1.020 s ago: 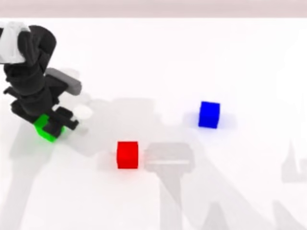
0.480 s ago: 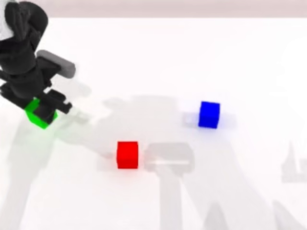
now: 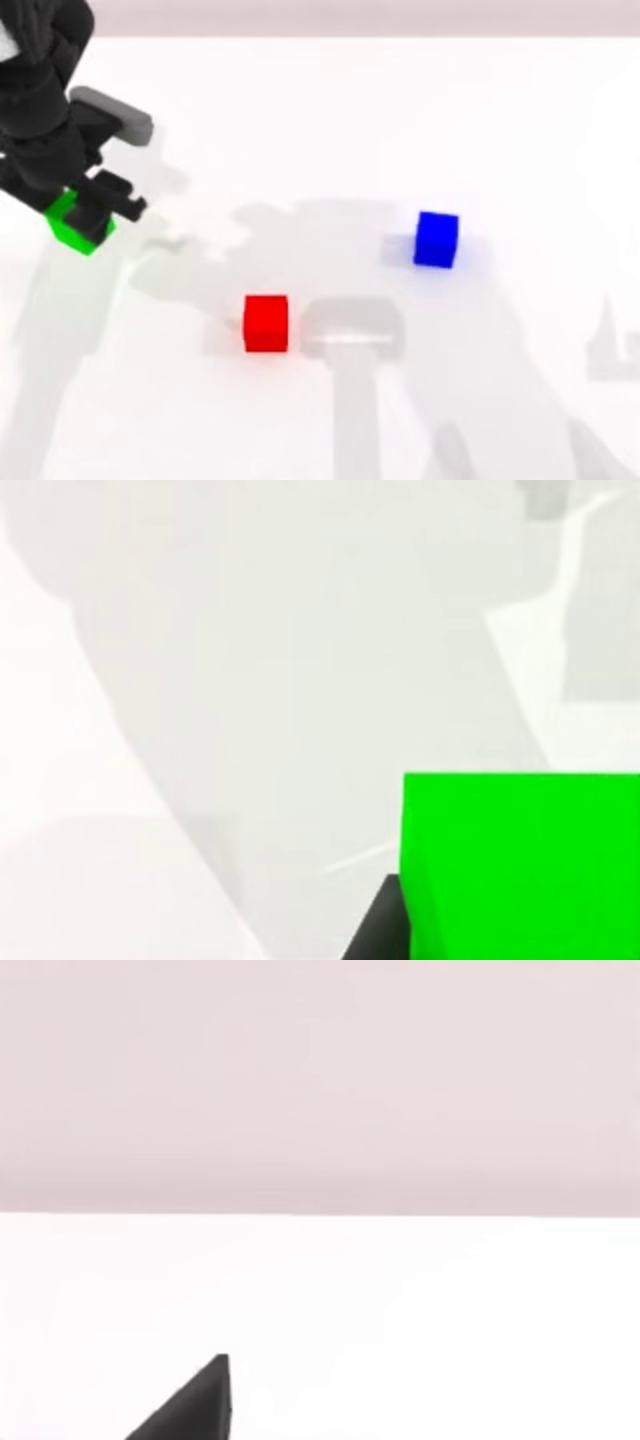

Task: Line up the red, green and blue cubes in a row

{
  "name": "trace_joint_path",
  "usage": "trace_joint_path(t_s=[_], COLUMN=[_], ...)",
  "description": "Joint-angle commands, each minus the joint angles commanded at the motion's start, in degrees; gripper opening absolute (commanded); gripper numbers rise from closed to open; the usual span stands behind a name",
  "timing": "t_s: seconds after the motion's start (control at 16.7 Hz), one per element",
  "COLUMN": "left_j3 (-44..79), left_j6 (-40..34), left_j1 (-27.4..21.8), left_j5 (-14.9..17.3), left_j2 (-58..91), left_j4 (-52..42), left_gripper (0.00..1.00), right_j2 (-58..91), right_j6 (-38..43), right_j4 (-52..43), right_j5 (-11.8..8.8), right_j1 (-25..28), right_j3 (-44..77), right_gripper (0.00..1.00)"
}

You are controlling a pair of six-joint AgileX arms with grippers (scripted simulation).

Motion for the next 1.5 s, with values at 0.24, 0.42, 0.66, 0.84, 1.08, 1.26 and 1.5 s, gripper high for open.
trace_joint_path(t_s=[0.24, 0.42, 0.66, 0.84, 1.08, 1.26, 1.5], left_j3=[3.6, 7.7, 13.3, 16.9, 20.2, 20.9, 20.6], left_j6=[-8.6, -21.0, -41.4, -55.2, -66.6, -68.7, -68.5], left_j1=[-5.2, -11.5, -21.2, -28.3, -35.0, -36.4, -36.2], left_j5=[-0.1, -0.2, -0.4, -0.5, -0.7, -0.7, -0.7], left_j2=[2.0, 4.5, 7.6, 9.2, 10.3, 10.5, 10.3], left_j4=[-1.7, -3.9, -7.0, -8.8, -10.2, -10.5, -10.2], left_gripper=[0.0, 0.0, 0.0, 0.0, 0.0, 0.0, 0.0], right_j2=[0.0, 0.0, 0.0, 0.0, 0.0, 0.0, 0.0], right_j6=[0.0, 0.0, 0.0, 0.0, 0.0, 0.0, 0.0], right_j4=[0.0, 0.0, 0.0, 0.0, 0.0, 0.0, 0.0], right_j5=[0.0, 0.0, 0.0, 0.0, 0.0, 0.0, 0.0], right_j1=[0.0, 0.0, 0.0, 0.0, 0.0, 0.0, 0.0], right_j3=[0.0, 0.0, 0.0, 0.0, 0.0, 0.0, 0.0], right_gripper=[1.0, 1.0, 1.0, 1.0, 1.0, 1.0, 1.0])
